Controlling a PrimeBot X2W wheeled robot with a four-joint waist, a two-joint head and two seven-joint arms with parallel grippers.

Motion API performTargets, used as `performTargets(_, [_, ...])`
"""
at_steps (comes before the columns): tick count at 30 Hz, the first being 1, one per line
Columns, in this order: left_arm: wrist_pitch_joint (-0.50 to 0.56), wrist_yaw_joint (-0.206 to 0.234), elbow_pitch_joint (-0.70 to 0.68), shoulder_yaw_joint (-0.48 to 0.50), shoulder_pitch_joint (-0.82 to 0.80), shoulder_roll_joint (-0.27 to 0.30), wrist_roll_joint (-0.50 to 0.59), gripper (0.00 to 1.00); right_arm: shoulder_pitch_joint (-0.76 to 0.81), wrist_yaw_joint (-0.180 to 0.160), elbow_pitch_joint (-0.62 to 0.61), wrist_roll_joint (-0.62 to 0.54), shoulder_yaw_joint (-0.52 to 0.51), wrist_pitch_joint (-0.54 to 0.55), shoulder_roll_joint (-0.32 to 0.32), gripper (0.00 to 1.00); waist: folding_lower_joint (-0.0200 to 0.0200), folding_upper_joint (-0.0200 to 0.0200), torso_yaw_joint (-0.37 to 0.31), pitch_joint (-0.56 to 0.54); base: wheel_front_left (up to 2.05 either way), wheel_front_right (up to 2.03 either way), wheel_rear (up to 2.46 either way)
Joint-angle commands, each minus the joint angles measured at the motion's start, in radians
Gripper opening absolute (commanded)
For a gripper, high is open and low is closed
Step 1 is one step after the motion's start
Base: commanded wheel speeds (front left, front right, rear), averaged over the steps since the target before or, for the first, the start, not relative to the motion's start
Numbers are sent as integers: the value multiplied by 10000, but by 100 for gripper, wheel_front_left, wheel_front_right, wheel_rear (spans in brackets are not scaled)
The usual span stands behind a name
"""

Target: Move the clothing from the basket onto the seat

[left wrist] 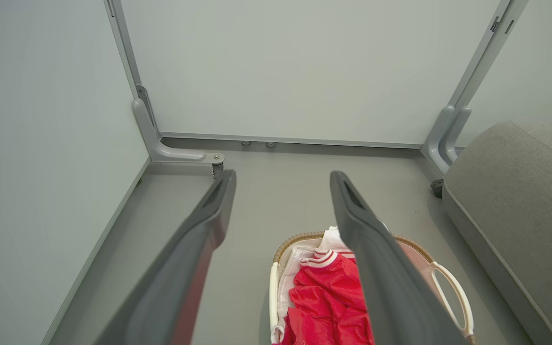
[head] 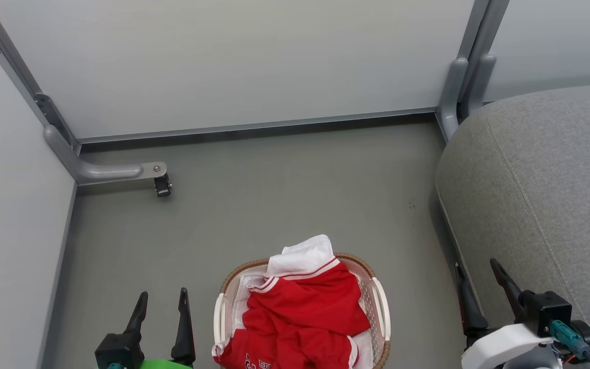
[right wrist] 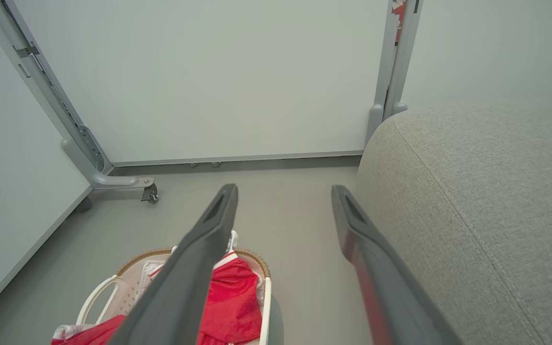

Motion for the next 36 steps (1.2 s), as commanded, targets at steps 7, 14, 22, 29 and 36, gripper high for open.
performTargets(7, [-7, 36, -73, 23, -62, 69, 130, 100, -94, 0, -92, -3, -10, -49, -60, 100, 0, -1, -38, 266, 0, 0, 0])
performTargets(14, [-7, -141, -162, 266, -736, 102, 600, 100, -524, 0, -367, -31, -45, -49, -60, 100, 0, -1, -196, 1252, 0, 0, 0])
performTargets(22, [-7, -646, 147, -88, -2839, 409, 1291, 100, -1743, 0, -729, 75, -136, -48, -57, 100, 0, -1, -724, 3416, 0, 0, 0])
performTargets(29, [3, -929, 1758, -813, -5176, 895, 1831, 100, -3001, -1, -975, 403, -151, -48, -51, 100, 0, -1, -1398, 5415, 0, 0, 0])
performTargets(36, [272, -1081, 3821, -1828, -6623, 1283, 2070, 100, -3726, -1, -1060, 800, -78, -48, -46, 100, 0, -1, -2077, 6781, 0, 0, 0])
